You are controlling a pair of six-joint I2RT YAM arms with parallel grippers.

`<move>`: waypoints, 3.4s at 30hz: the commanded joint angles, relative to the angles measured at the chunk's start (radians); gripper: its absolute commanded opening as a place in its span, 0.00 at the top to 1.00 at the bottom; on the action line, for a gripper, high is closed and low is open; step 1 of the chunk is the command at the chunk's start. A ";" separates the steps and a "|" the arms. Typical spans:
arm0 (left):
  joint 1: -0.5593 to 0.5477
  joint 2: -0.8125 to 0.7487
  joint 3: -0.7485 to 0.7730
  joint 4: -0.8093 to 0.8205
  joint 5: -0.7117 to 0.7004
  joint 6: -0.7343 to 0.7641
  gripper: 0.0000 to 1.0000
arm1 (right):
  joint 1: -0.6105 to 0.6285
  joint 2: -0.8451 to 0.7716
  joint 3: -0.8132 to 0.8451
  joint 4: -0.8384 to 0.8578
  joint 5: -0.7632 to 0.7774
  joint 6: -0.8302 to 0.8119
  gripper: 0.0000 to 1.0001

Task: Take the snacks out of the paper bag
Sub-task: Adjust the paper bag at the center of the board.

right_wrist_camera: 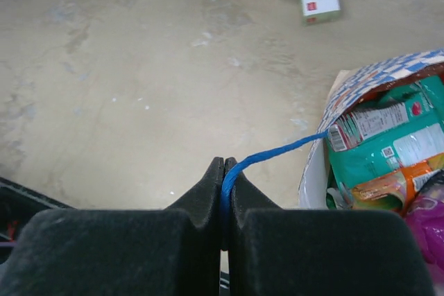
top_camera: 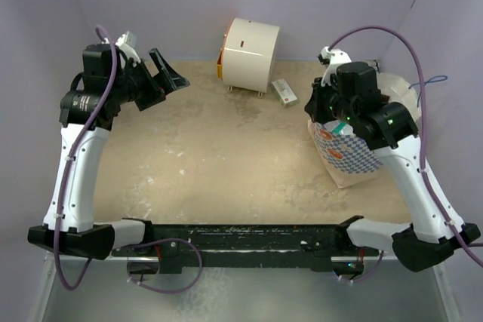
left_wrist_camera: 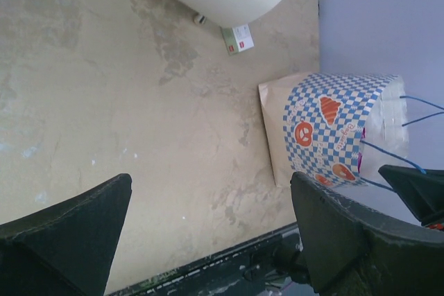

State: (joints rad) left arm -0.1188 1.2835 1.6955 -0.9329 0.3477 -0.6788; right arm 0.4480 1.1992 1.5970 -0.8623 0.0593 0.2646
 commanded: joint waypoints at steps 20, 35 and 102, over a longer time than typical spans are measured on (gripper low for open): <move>0.002 -0.160 -0.097 -0.018 0.091 -0.205 0.01 | 0.298 0.336 0.289 0.385 -0.228 0.275 0.99; -0.013 -0.103 -0.183 0.257 0.276 -0.299 0.01 | 0.300 0.088 0.165 0.122 0.086 0.198 0.17; -0.567 0.335 0.218 0.199 -0.098 0.072 0.47 | 0.299 0.021 0.504 -0.449 0.802 0.467 0.01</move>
State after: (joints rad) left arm -0.6857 1.6119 1.8297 -0.6544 0.2745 -0.6769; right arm 0.7452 1.2221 2.0651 -1.2102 0.7471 0.7353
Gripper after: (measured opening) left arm 0.566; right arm 0.997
